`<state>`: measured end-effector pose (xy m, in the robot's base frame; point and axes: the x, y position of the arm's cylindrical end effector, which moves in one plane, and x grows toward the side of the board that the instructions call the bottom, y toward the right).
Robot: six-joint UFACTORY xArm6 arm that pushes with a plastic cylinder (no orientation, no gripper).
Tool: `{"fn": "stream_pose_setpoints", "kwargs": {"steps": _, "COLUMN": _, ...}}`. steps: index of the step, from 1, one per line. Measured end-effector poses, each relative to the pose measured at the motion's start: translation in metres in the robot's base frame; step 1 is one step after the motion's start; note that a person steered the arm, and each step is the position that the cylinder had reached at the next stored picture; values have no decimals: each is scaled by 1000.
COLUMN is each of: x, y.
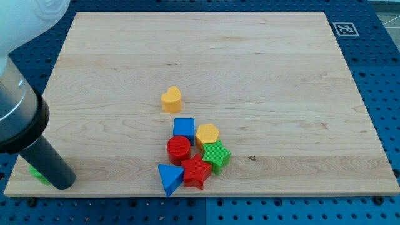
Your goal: Move the yellow heart above blue cube
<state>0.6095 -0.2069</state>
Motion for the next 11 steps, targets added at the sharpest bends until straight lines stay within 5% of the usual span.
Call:
{"fn": "stream_pose_setpoints", "kwargs": {"steps": 1, "x": -6, "y": 87}}
{"fn": "stream_pose_setpoints", "kwargs": {"steps": 2, "x": -78, "y": 128}}
{"fn": "stream_pose_setpoints", "kwargs": {"steps": 4, "x": -198, "y": 116}}
{"fn": "stream_pose_setpoints", "kwargs": {"steps": 7, "x": -260, "y": 147}}
{"fn": "stream_pose_setpoints", "kwargs": {"steps": 9, "x": -240, "y": 147}}
{"fn": "stream_pose_setpoints", "kwargs": {"steps": 11, "x": -170, "y": 147}}
